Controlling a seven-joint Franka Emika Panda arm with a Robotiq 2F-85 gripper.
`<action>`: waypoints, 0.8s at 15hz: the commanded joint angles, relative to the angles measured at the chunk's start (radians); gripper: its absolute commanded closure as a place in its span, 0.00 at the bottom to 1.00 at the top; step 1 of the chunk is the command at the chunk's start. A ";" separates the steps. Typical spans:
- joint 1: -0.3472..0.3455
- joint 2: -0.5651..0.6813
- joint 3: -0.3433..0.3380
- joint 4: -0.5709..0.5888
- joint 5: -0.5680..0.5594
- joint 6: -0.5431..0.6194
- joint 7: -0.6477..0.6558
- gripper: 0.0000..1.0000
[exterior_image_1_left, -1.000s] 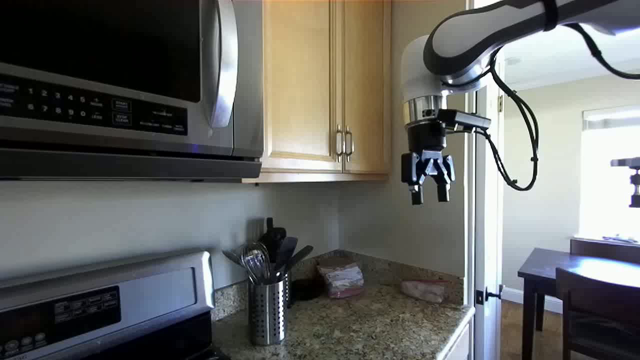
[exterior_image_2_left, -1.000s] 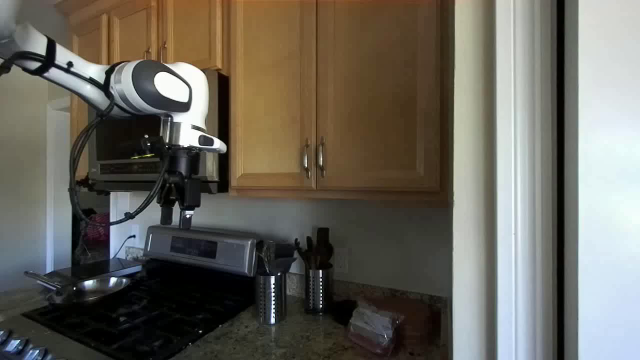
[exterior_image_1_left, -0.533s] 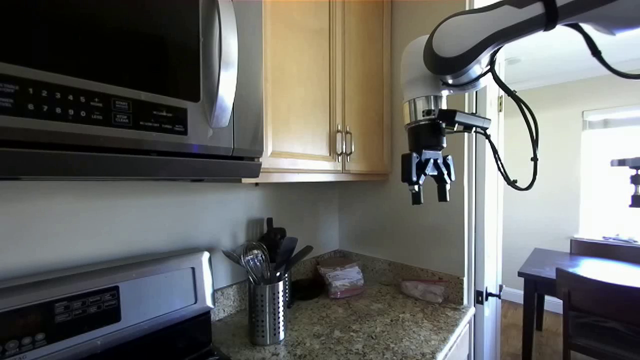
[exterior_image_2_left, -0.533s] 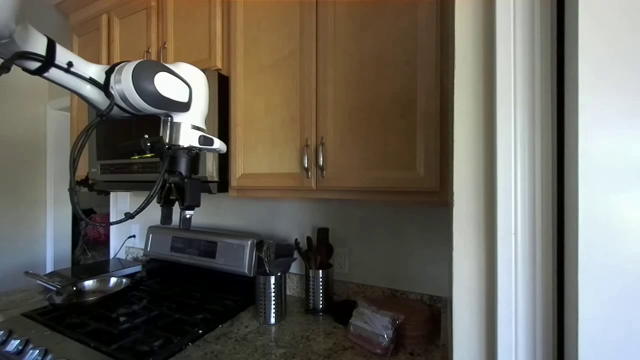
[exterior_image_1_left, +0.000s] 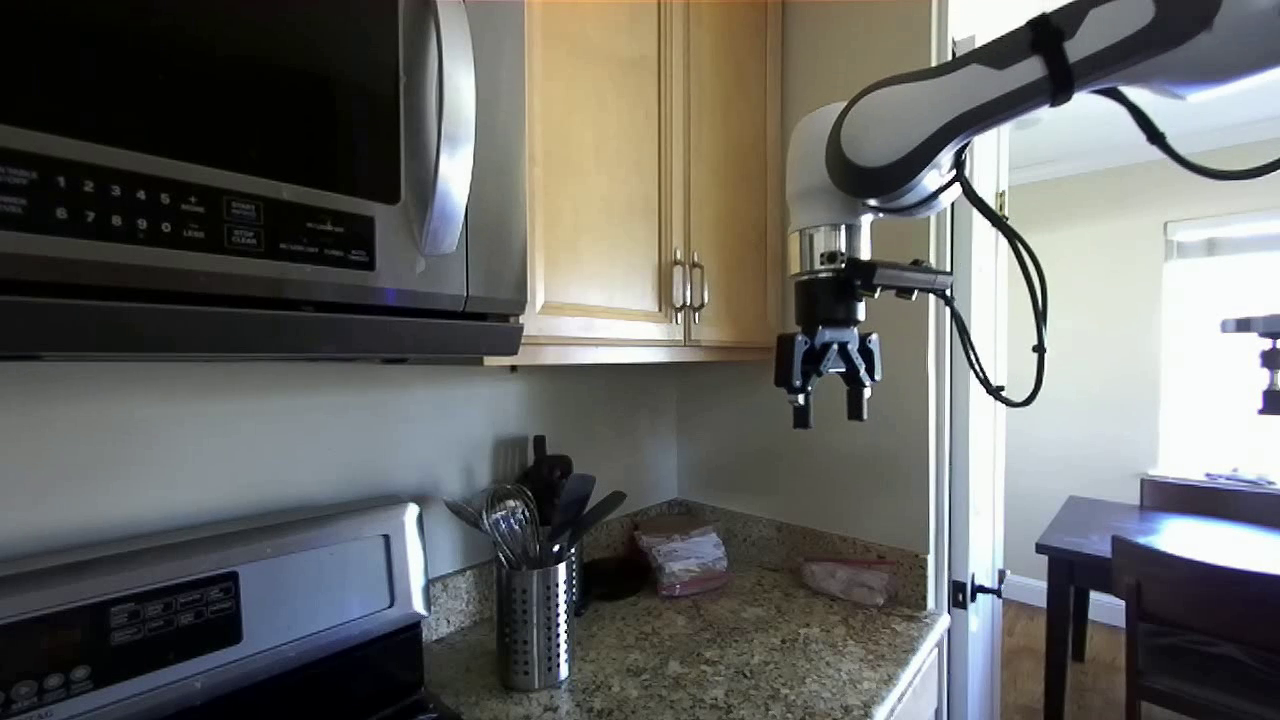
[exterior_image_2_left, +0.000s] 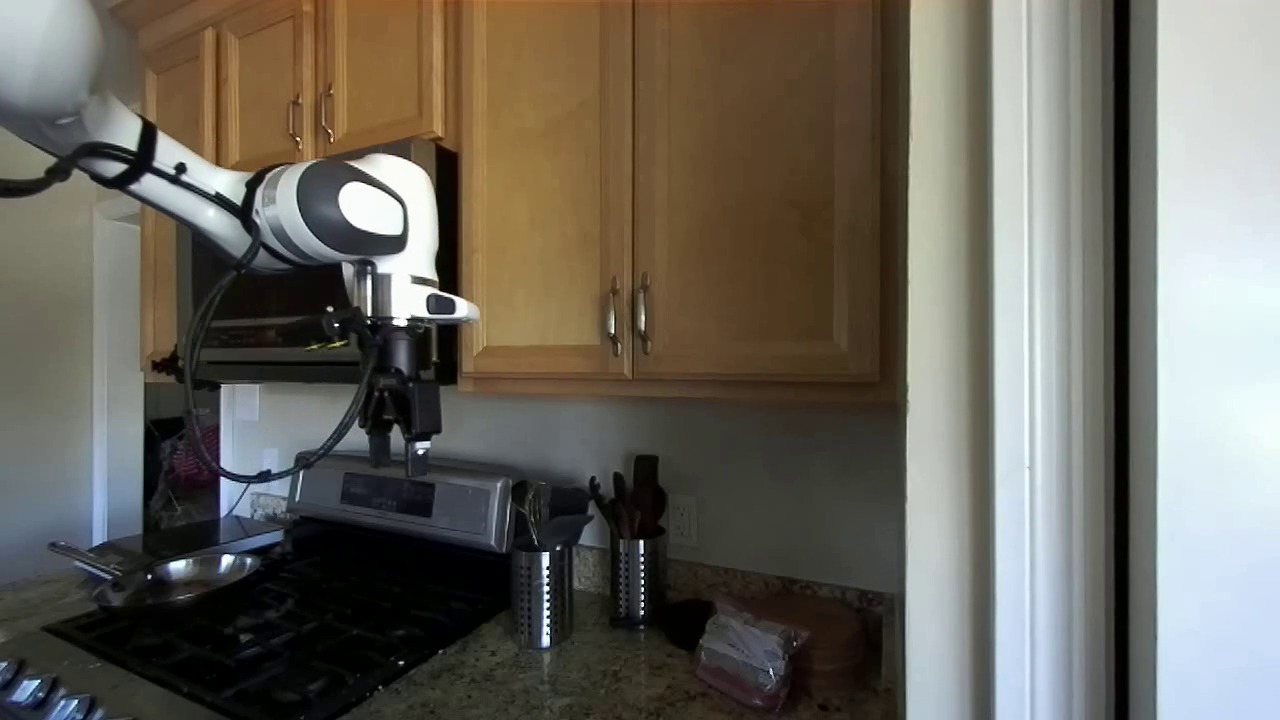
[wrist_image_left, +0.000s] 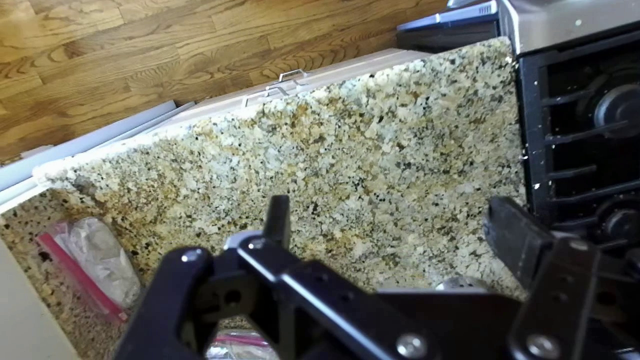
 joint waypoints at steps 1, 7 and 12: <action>-0.025 0.078 -0.025 0.022 -0.038 0.116 -0.017 0.00; -0.033 0.126 -0.062 0.077 -0.067 0.316 -0.082 0.00; -0.027 0.120 -0.058 0.071 -0.053 0.302 -0.069 0.00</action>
